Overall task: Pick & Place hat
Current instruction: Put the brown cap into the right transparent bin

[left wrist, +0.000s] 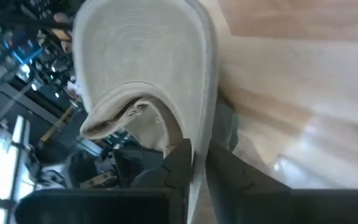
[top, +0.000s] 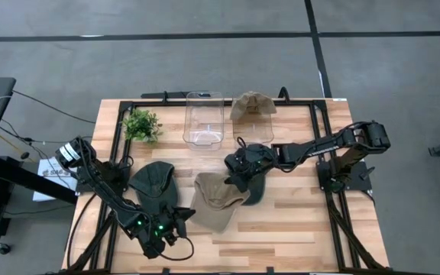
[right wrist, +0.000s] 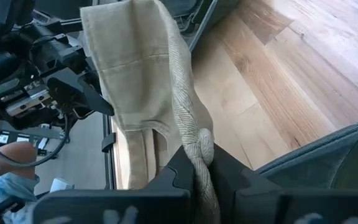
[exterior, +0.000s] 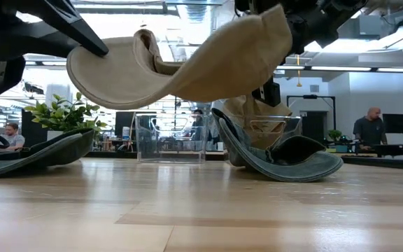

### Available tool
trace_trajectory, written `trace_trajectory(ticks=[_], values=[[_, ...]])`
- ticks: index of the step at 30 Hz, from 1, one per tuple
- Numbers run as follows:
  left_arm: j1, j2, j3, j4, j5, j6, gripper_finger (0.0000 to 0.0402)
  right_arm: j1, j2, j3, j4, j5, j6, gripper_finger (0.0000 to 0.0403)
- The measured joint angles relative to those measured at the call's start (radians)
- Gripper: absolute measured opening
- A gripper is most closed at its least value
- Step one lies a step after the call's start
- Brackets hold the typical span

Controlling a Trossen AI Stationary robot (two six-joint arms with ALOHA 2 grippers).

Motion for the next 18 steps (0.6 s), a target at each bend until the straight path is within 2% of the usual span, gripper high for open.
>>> trace_trajectory(ticks=[11,18], values=[[0.000,0.000,0.000,0.020,0.026,-0.255,0.0099,0.003,0.000,0.000,0.001,0.001,-0.001,0.0009],[0.000,0.000,0.000,0.030,0.027,-0.533,0.0126,0.014,0.000,0.000,0.001,0.008,-0.024,0.0009]])
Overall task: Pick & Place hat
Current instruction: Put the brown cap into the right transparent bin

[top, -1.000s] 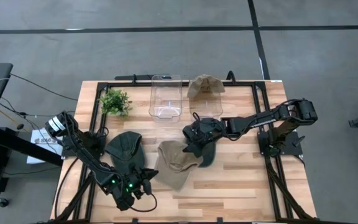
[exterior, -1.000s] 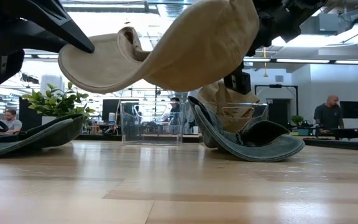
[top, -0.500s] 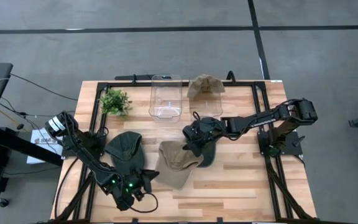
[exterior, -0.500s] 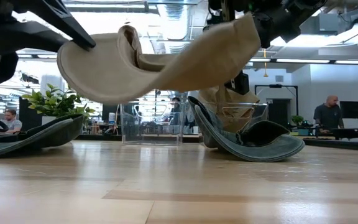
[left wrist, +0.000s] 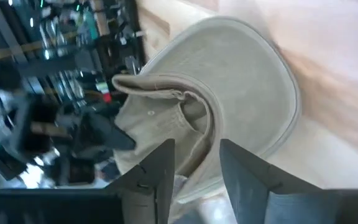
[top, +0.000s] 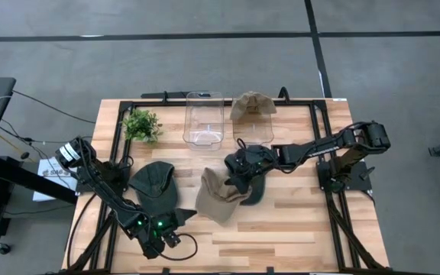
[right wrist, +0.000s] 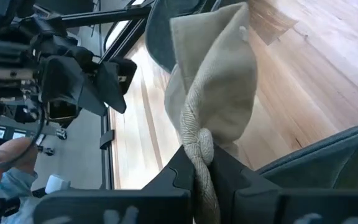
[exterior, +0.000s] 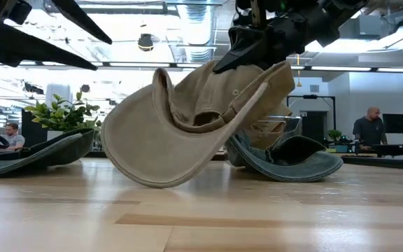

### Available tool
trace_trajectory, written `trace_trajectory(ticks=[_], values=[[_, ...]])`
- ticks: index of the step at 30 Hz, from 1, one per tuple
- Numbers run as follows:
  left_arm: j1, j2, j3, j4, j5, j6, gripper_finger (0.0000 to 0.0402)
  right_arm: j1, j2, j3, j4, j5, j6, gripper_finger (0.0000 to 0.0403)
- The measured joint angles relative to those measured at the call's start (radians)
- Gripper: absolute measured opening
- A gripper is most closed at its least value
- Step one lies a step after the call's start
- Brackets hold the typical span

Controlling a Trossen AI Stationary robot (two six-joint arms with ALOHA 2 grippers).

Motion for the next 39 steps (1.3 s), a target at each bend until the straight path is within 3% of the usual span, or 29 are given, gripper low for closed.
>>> trace_trajectory(ticks=[9,13,17,24,30,34,39], values=[[-0.010,0.000,0.000,0.010,0.021,-0.451,0.0122,0.025,-0.021,0.000,0.009,0.038,-0.038,0.0009],[-0.011,0.000,0.000,0.014,0.106,-0.639,0.0114,0.037,-0.093,0.002,0.005,0.080,-0.081,0.0009],[-0.009,0.000,0.000,0.026,0.124,-0.785,0.0106,0.056,-0.186,0.036,-0.063,0.134,-0.154,0.0009],[-0.002,0.000,0.000,0.047,0.125,-0.914,0.0101,0.106,-0.328,0.161,-0.280,0.249,-0.334,0.0009],[0.042,0.000,0.000,0.084,0.125,-0.962,0.0101,0.125,-0.409,0.281,-0.496,0.434,-0.499,0.0009],[0.102,0.000,-0.002,0.087,0.127,-1.068,0.0101,0.091,-0.448,0.328,-0.588,0.528,-0.602,0.0009],[0.188,0.000,-0.027,0.090,0.169,-1.147,0.0102,-0.001,-0.486,0.343,-0.634,0.555,-0.797,0.0017]])
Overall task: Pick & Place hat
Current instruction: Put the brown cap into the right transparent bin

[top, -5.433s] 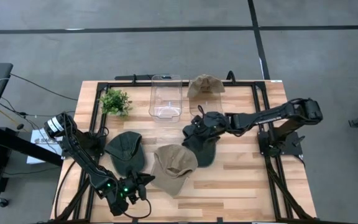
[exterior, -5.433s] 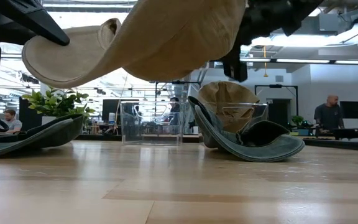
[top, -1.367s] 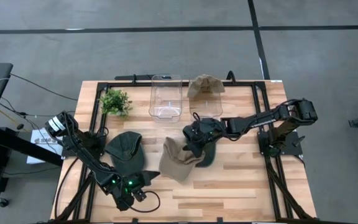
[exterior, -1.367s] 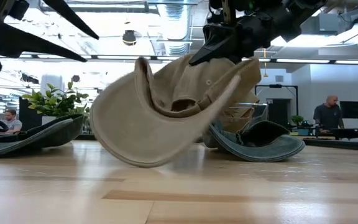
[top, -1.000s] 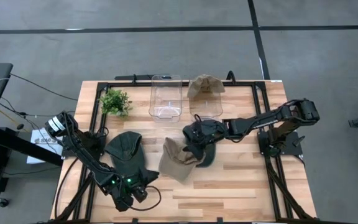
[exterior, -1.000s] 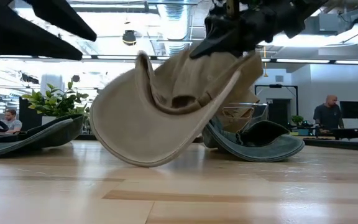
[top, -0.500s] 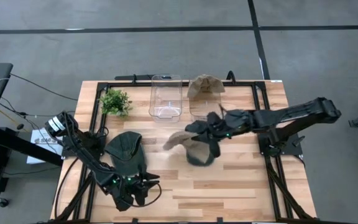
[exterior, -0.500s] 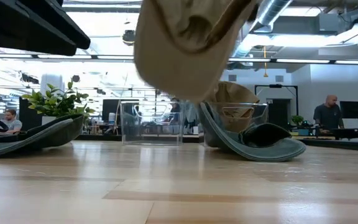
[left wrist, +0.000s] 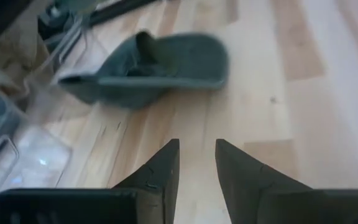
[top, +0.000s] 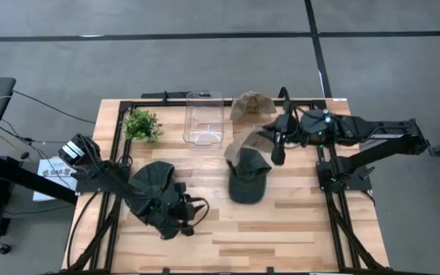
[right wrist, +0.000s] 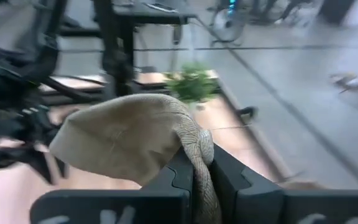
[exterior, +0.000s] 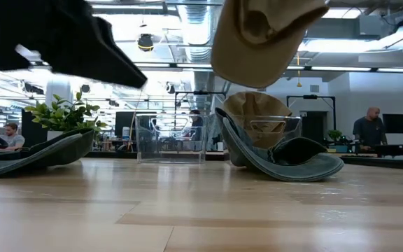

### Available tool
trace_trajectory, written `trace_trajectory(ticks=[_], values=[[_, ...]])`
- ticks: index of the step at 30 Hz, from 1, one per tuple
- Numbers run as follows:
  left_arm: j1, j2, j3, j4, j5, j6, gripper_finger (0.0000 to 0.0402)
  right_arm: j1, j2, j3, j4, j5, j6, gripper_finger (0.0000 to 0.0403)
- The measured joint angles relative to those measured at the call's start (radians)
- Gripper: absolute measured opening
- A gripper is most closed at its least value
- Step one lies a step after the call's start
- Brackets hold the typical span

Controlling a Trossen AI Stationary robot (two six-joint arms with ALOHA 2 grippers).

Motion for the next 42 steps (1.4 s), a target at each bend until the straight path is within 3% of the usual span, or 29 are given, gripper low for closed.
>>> trace_trajectory(ticks=[6,14,20,26,36,42], values=[[0.109,0.000,-0.054,0.016,0.053,-0.054,0.0102,-0.181,-0.011,0.000,-0.094,-0.024,-0.138,0.0008],[0.201,0.000,-0.125,0.069,0.086,-0.112,0.0102,-0.412,0.054,0.000,-0.129,-0.233,-0.235,0.0008],[0.234,0.000,-0.127,0.083,0.087,-0.092,0.0102,-0.517,0.150,0.000,-0.124,-0.299,-0.274,0.0008],[0.276,-0.012,-0.127,0.142,0.088,0.026,0.0102,-0.584,0.252,0.000,-0.122,-0.381,-0.302,0.0008],[0.359,-0.237,-0.127,0.167,0.134,0.106,0.0102,-0.733,0.404,0.000,-0.073,-0.479,-0.411,0.0008],[0.376,-0.335,-0.143,0.166,0.146,0.139,0.0102,-0.824,0.473,0.000,0.015,-0.479,-0.444,0.0020]])
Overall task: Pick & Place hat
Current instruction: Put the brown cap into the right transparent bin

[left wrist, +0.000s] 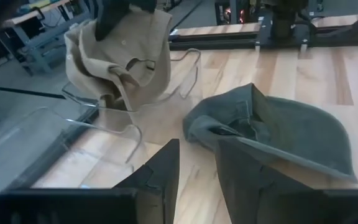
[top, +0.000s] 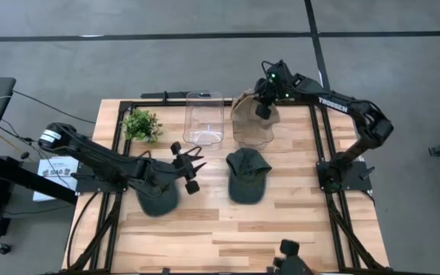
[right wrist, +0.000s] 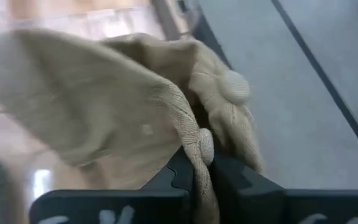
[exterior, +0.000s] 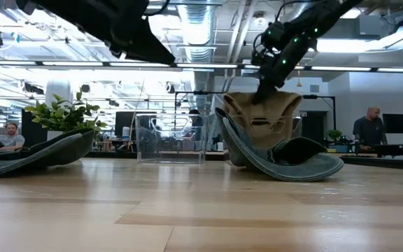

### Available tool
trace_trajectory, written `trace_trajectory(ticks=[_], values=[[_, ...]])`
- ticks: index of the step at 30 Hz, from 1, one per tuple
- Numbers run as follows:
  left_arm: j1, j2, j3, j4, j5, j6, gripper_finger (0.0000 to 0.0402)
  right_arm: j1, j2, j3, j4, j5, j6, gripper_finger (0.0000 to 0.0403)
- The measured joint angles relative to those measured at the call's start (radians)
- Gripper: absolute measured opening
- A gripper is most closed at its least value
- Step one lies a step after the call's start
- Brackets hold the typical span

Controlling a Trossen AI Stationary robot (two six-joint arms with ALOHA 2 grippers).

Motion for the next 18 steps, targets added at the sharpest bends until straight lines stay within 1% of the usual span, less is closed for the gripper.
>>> trace_trajectory(ticks=[4,7,10,13,18], values=[[0.016,-0.035,-0.024,0.001,0.002,0.020,0.0102,-0.028,0.023,0.000,0.043,0.003,-0.032,0.0046],[0.037,-0.046,-0.039,0.001,0.003,0.020,0.0102,-0.027,0.030,0.000,0.051,0.003,-0.084,0.0057],[0.060,-0.046,-0.048,0.002,0.011,0.020,0.0102,-0.020,0.029,0.000,0.065,0.003,-0.134,0.0060],[0.086,-0.045,-0.058,0.002,0.041,0.019,0.0102,-0.017,0.022,0.000,0.092,0.003,-0.166,0.0061],[0.112,-0.045,-0.069,0.005,0.069,0.017,0.0102,-0.019,0.021,0.000,0.166,0.011,-0.176,0.0063]])
